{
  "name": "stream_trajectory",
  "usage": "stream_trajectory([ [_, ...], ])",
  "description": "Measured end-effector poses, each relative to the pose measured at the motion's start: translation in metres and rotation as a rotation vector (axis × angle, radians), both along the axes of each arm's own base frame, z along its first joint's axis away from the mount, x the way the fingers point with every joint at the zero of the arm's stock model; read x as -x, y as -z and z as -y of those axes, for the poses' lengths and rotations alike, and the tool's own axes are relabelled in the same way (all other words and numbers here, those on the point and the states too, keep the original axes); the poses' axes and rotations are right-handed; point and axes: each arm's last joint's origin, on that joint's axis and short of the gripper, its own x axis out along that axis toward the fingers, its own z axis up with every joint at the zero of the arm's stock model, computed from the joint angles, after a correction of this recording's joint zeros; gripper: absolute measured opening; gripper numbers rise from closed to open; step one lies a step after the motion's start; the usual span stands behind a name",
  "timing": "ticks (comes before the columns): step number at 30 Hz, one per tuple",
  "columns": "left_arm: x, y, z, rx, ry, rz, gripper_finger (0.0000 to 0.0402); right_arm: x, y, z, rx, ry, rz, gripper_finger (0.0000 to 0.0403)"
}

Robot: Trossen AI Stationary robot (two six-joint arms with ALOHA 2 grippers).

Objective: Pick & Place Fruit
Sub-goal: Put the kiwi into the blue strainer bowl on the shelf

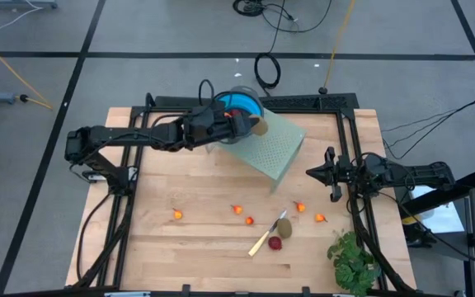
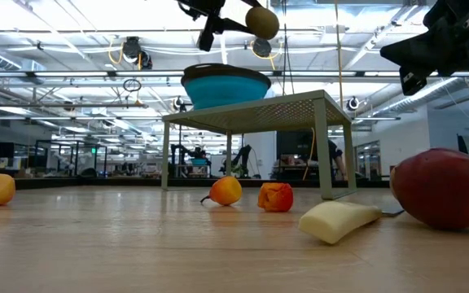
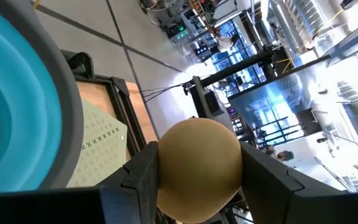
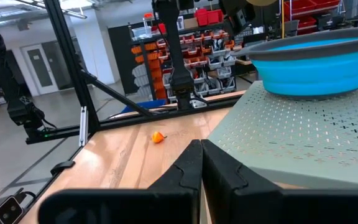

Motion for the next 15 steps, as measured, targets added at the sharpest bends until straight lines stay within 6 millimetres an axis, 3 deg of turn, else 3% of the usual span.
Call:
stream_trajectory([
  [15,0.005,0.006,-0.015,-0.052,-0.096,-0.092,0.0175,0.000,0.000,0.000,0.001,-0.001,-0.003,0.0000],
])
